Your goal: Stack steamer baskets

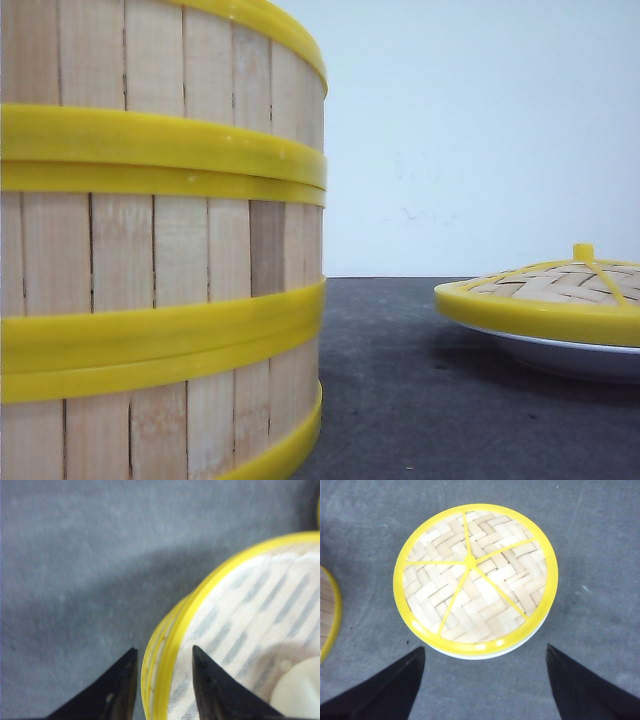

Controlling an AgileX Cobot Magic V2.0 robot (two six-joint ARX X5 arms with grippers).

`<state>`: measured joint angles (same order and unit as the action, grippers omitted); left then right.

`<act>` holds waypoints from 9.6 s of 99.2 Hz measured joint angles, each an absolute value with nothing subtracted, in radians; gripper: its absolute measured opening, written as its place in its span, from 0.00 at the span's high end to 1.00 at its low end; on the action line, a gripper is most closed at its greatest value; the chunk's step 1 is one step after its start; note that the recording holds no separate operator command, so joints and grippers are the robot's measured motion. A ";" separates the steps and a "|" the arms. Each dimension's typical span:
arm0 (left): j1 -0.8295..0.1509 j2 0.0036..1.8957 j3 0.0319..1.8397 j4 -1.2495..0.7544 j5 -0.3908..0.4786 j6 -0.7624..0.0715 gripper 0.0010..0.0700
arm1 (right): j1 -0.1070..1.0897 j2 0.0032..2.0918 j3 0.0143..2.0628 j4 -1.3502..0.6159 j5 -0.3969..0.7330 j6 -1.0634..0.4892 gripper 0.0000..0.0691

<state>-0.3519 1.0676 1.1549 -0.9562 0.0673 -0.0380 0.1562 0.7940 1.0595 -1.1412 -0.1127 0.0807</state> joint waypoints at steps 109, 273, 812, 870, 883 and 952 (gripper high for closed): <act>-0.229 0.908 1.155 -0.976 -0.083 -0.026 0.73 | 0.234 1.391 1.059 -0.791 -0.131 -0.020 0.46; -0.229 0.908 1.155 -0.976 -0.083 -0.026 0.73 | 0.496 1.357 1.584 -1.036 -0.266 -0.007 0.93; -0.194 0.628 0.891 -0.976 0.006 -0.073 0.99 | 0.142 0.620 0.902 -1.102 -0.078 0.112 0.99; -0.065 0.058 0.273 -0.458 -0.073 -0.081 0.99 | 0.142 0.620 0.902 -1.102 -0.078 0.112 0.99; -0.065 0.005 0.145 -0.382 -0.067 -0.092 0.99 | 0.142 0.620 0.902 -1.102 -0.078 0.112 0.99; -0.063 0.005 0.038 -0.198 -0.020 -0.095 0.99 | 0.142 0.620 0.902 -1.094 -0.078 0.112 0.99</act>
<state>-0.0628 0.0048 0.0380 -0.1978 -0.0200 -0.0948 0.1417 0.6197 0.9020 -1.0943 -0.0776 0.1116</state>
